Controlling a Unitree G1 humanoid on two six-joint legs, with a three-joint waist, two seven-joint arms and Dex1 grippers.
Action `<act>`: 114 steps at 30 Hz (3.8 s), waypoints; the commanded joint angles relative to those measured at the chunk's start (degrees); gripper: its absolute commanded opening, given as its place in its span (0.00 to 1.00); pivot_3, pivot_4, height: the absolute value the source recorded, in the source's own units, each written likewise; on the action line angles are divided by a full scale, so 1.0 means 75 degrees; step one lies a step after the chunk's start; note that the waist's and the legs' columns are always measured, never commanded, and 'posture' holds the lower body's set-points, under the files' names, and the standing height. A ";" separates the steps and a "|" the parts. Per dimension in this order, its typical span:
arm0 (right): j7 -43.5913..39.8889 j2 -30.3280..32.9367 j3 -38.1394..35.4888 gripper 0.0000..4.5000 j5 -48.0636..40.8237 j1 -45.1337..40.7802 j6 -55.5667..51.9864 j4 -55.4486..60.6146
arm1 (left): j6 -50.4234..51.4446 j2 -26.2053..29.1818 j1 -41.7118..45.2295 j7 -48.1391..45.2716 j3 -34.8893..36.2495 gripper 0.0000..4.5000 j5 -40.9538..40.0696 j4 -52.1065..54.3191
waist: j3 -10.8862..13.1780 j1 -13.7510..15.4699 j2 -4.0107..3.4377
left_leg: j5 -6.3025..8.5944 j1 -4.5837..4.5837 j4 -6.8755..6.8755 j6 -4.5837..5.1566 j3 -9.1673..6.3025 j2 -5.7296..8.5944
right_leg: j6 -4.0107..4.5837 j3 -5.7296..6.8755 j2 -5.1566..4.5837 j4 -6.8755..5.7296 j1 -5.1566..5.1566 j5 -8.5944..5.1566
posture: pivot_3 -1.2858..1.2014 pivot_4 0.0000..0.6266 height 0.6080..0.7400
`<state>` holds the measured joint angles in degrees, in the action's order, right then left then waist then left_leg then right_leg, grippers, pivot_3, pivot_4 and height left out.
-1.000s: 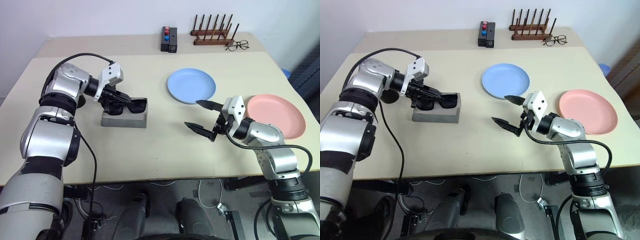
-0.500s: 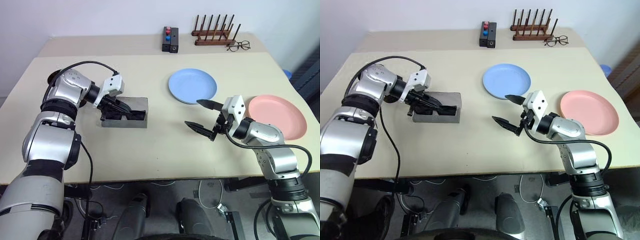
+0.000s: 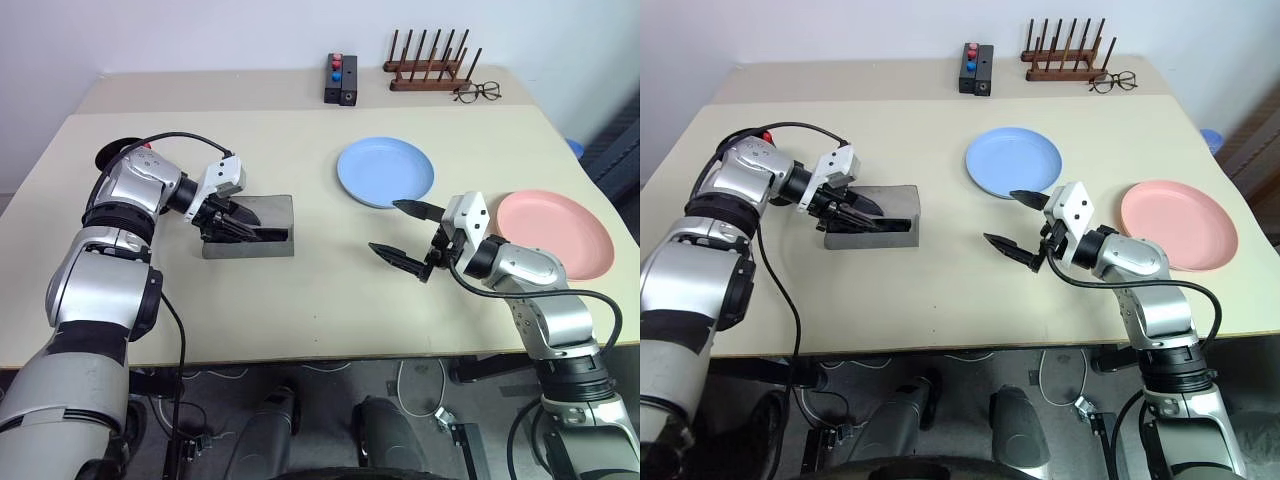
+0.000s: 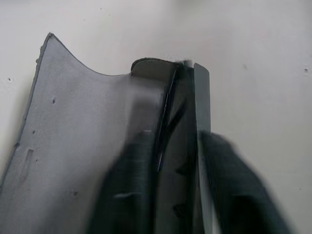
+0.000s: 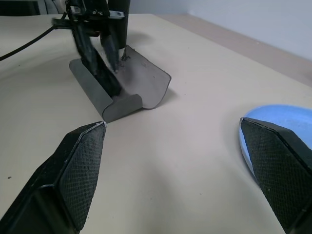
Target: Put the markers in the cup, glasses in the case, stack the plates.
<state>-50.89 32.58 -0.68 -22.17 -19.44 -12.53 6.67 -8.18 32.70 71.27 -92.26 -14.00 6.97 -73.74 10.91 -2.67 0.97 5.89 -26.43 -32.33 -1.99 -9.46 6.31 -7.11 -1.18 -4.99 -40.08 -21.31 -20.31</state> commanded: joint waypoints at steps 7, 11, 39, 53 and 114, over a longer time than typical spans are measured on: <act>0.0014 -0.0100 -0.0029 1.00 0.0040 -0.0117 0.0150 0.0136 | -0.0197 0.0013 0.0041 0.0283 0.0451 0.98 -0.0031 0.0128 | 0.0000 0.0001 0.0000 | 0.0000 0.0000 -0.0001 0.0000 -0.0001 0.0000 | 0.0000 0.0001 0.0000 0.0000 0.0000 0.0000 | 0.52 0.24 0.99; 0.0009 -0.0146 -0.0013 1.00 0.0058 -0.0136 0.0162 0.0108 | 0.0053 0.0078 0.0178 0.0119 0.0531 0.98 -0.0098 0.0153 | 0.0000 0.0000 0.0000 | 0.0000 0.0000 -0.0001 0.0000 0.0000 0.0000 | 0.0000 0.0000 0.0000 0.0000 0.0001 0.0000 | 0.52 0.24 0.99; -0.0015 -0.0266 0.0077 1.00 0.0247 -0.0269 0.0303 -0.0077 | -0.0140 -0.0331 -0.0010 0.5449 0.0782 0.01 0.0924 -0.0171 | 0.0000 0.0013 0.0001 | 0.0000 -0.0002 -0.0013 0.0000 -0.0001 0.0004 | -0.0002 0.0002 0.0000 -0.0010 0.0002 0.0001 | 0.52 0.24 0.99; 0.0044 -0.0285 0.0073 1.00 0.0318 -0.0222 0.0391 -0.0142 | 0.0123 0.0053 -0.0144 0.2272 0.0627 0.01 0.0825 0.0334 | 0.0000 -0.0002 0.0000 | 0.0000 0.0001 -0.0010 0.0000 0.0001 0.0003 | -0.0002 0.0001 0.0000 -0.0009 0.0003 0.0000 | 0.52 0.24 0.99; 0.1085 0.2616 -0.0865 0.48 0.1866 -0.0521 -0.3786 -0.2365 | 0.4298 -0.0513 -0.2971 0.1520 0.1995 1.00 -0.4048 0.7097 | -0.0005 0.0023 -0.0010 | 0.0012 -0.0002 -0.0061 0.0015 0.0003 0.0000 | 0.0001 -0.0005 -0.0007 -0.0012 0.0022 0.0000 | 0.52 0.24 0.99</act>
<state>-42.68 51.98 -6.93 -8.09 -21.61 -41.06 -11.58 25.32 28.11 49.11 -81.00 0.82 -23.03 -21.51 10.88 -2.49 0.90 5.98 -26.45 -32.79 -1.87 -9.43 6.31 -7.10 -1.22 -5.05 -40.17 -21.15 -20.30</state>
